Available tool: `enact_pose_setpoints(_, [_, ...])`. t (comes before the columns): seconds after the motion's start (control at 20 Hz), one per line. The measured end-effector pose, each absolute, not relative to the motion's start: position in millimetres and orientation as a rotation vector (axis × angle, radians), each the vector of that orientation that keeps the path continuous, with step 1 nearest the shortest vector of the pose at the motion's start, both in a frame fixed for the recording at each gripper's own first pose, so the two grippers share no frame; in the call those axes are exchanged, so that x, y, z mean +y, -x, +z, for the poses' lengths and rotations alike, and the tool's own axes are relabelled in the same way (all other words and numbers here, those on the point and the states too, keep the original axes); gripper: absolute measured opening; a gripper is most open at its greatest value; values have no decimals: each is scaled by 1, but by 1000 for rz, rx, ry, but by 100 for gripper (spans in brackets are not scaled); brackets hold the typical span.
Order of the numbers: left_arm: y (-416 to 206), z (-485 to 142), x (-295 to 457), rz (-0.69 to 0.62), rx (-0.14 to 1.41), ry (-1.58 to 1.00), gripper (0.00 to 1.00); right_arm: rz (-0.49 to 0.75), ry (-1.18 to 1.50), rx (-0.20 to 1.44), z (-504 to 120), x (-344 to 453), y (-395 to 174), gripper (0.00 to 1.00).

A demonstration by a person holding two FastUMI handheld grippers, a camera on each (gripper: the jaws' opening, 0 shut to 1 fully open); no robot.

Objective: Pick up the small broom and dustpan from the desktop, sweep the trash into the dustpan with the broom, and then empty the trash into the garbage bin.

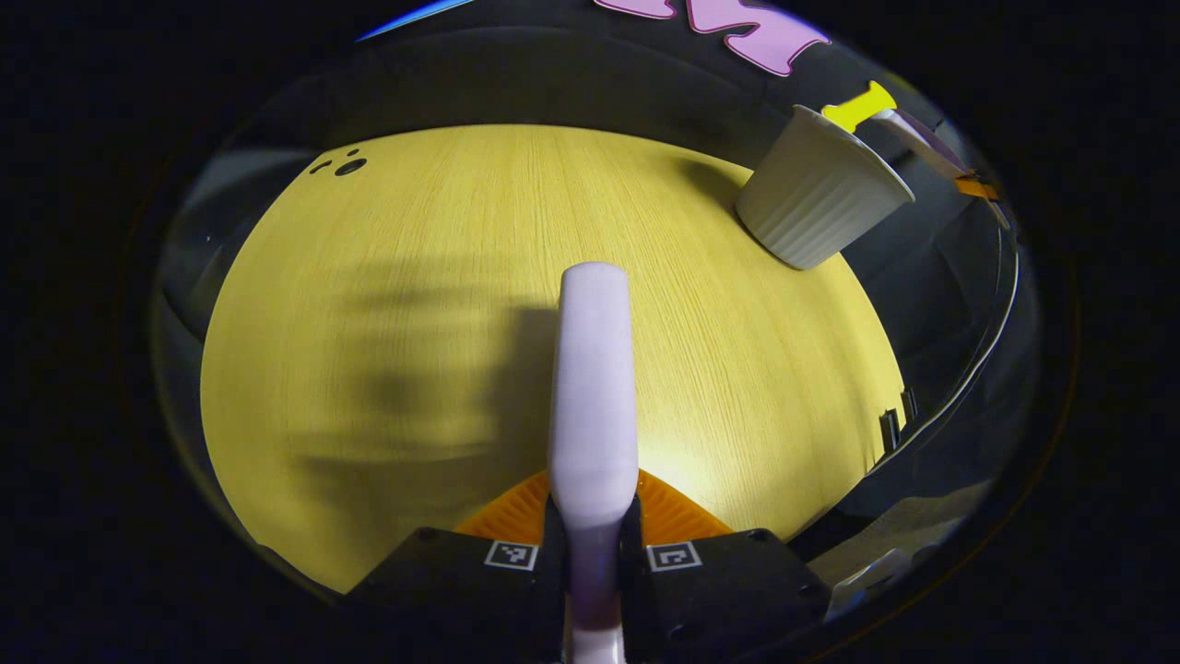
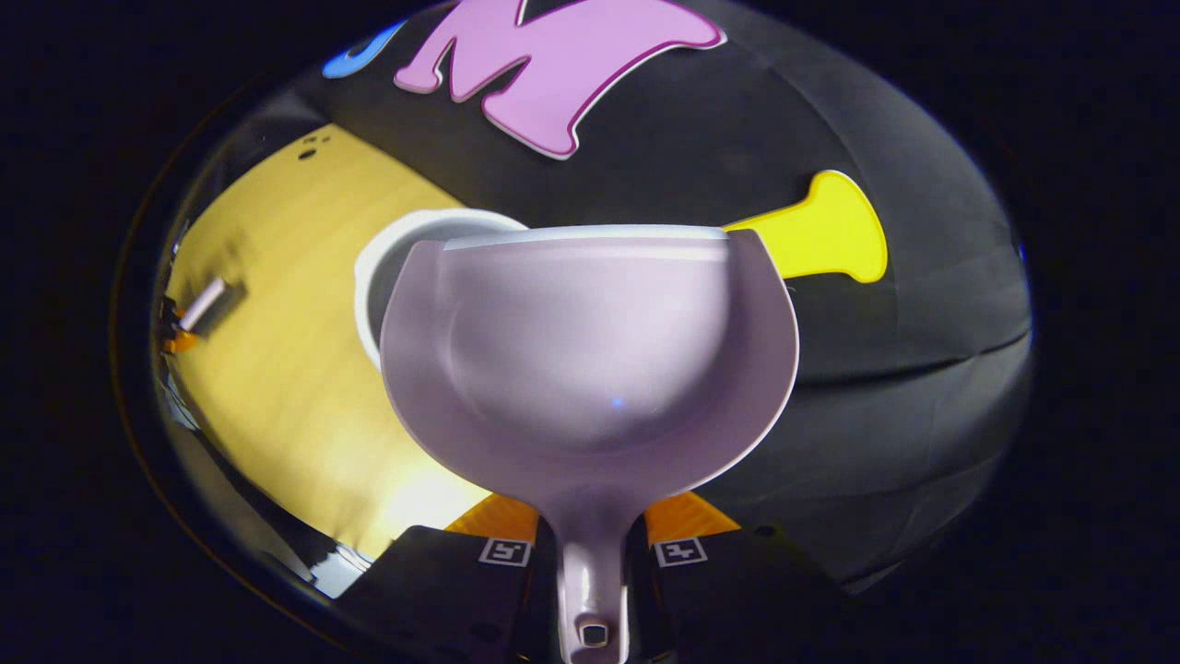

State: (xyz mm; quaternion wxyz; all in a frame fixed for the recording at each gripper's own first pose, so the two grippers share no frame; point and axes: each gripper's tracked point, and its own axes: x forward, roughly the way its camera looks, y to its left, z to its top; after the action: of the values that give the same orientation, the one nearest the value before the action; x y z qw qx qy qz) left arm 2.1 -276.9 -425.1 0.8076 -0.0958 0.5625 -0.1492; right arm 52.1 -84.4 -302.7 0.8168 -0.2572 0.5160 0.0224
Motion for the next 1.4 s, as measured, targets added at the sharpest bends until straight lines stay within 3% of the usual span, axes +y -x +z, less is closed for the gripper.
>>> enact_pose_setpoints(0.3, [-7, -429, -270, -295, 1209, 177, 29, 141, 356, 1043, -287, -24, 12, 34])
enact_pose_setpoints(0.6, [-7, -432, -267, -278, 1225, 170, 29, 245, 234, 1110, -321, 48, 102, 33])
enact_pose_setpoints(0.95, [-9, -433, -265, -266, 1229, 168, 29, 306, 78, 1224, -421, 126, 164, 34])
enact_pose_setpoints(1.4, [-32, -437, -263, -274, 1177, 81, 29, 309, 66, 1330, -573, 173, 168, 34])
